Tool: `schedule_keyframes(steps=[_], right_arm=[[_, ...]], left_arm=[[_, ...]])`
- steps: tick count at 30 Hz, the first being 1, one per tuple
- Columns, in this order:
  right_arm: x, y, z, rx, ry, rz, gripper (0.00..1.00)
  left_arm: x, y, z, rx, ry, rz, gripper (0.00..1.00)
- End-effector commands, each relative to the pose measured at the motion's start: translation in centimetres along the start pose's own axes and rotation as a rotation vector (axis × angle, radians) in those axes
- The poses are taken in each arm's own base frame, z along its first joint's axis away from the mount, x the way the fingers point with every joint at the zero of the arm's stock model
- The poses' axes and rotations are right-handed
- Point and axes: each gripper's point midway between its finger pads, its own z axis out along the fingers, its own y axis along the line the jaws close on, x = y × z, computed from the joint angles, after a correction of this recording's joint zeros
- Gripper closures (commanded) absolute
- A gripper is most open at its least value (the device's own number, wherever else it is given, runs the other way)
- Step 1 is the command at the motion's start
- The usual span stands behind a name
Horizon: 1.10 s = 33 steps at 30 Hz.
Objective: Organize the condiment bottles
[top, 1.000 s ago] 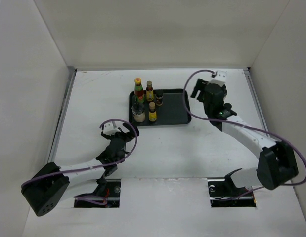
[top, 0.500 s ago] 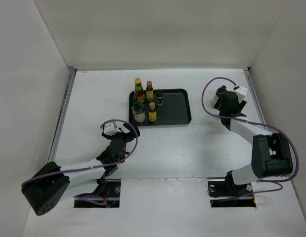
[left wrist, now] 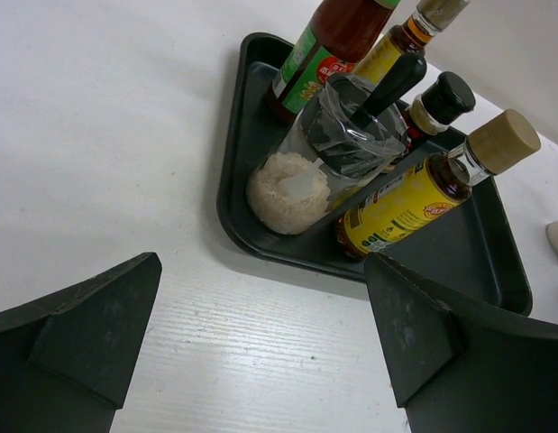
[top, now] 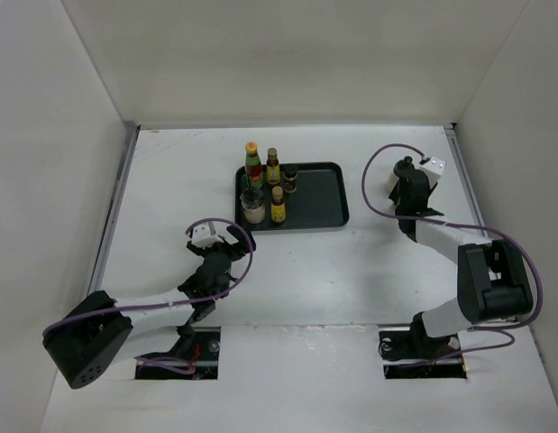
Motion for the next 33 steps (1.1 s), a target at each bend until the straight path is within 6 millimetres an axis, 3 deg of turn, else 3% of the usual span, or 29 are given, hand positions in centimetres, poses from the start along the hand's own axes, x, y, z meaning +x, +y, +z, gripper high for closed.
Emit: schedule_keyframes(steps=[1, 4, 9, 14, 17, 23, 33], right_arm=[[-3.5, 3.5, -2.6, -0.098, -0.119, 0.033, 0.60], [-4.7, 7.4, -4.9, -0.193, -0.145, 0.002, 0.59], [-6.3, 14.9, -6.5, -0.356, -0.158, -0.009, 0.58], [-5.6, 23.2, -6.8, -0.499, -0.127, -0.034, 0.57], [-4.6, 26.3, -6.4, -0.528, -0.112, -0.067, 0.57], [-1.9, 29.7, -5.2, -0.566, -0.048, -0.116, 0.55], [2.7, 31.2, -4.1, -0.559, 0.041, -0.188, 0.53]], left_arm=[[-1.3, -1.8, 0.4, 0.037, -0.035, -0.063, 0.00], [-1.4, -2.0, 0.3, 0.044, -0.035, -0.067, 0.00], [-1.4, -2.1, 0.4, 0.048, -0.035, -0.069, 0.00], [-1.4, -1.8, 0.4, 0.042, -0.036, -0.067, 0.00], [-1.8, -2.0, 0.2, 0.050, -0.045, -0.079, 0.00], [-1.6, -2.2, 0.1, 0.057, -0.039, -0.076, 0.00], [-1.4, -1.9, 0.2, 0.046, -0.037, -0.069, 0.00]])
